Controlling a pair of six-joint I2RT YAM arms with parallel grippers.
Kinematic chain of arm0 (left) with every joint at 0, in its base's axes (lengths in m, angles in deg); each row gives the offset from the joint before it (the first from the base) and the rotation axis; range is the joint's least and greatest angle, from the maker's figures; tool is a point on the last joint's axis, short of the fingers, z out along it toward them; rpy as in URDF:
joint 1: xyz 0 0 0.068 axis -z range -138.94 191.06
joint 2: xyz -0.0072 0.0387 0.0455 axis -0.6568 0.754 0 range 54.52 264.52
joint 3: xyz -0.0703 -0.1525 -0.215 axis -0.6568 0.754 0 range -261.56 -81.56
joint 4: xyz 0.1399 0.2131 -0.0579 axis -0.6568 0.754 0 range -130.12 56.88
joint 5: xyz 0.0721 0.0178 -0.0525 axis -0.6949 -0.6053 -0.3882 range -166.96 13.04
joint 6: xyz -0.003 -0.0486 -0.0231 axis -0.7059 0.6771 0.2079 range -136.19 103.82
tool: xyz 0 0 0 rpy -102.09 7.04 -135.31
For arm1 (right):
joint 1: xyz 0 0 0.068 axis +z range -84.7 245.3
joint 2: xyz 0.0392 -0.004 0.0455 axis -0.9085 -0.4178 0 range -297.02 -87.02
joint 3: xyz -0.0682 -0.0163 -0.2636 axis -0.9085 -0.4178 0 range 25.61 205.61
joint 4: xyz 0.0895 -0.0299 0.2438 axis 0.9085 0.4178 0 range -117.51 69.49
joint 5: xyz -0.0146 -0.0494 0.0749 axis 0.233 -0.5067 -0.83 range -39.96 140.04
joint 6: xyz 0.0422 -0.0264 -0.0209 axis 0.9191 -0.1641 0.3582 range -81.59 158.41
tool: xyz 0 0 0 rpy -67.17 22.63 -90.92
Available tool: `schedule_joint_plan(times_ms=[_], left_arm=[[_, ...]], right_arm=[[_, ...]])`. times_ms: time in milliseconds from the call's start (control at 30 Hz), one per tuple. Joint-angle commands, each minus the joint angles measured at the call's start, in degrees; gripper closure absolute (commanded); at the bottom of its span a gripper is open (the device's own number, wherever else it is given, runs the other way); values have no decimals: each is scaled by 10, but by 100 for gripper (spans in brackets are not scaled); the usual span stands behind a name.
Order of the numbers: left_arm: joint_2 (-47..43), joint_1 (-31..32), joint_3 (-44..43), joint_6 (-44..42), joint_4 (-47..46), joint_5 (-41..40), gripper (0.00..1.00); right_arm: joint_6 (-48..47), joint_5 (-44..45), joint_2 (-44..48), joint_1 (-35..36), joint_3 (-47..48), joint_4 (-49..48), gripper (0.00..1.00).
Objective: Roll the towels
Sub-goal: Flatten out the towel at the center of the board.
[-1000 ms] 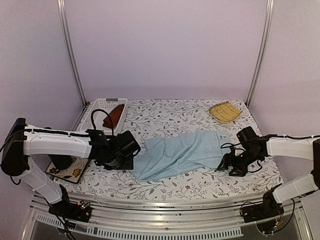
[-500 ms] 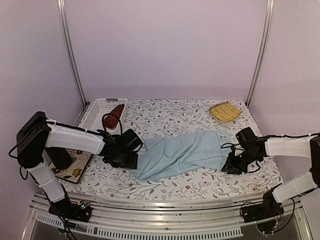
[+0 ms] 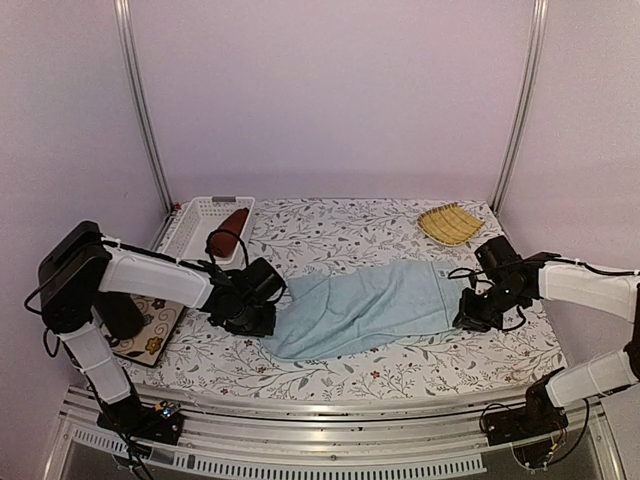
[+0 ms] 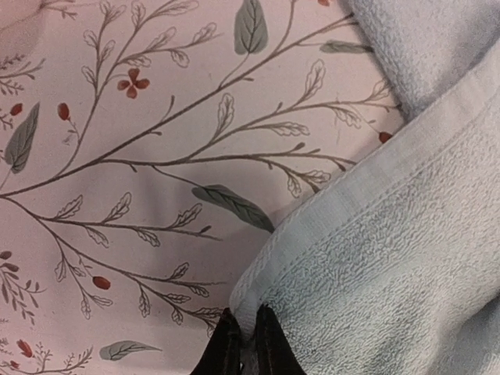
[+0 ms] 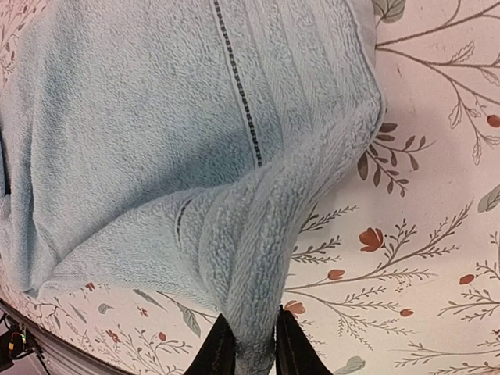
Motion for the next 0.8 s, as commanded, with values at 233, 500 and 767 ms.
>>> schedule_joint_plan(times_ms=[233, 500, 767], left_arm=[[-74, -5, -57, 29, 136, -69, 100], [-99, -30, -193, 2, 229, -152, 100], [-90, -77, -280, -38, 273, -190, 100]], right_arm=[[-36, 89, 38, 2, 111, 87, 80], [-72, 150, 47, 0, 216, 121, 85], [-145, 241, 21, -19, 360, 155, 87]])
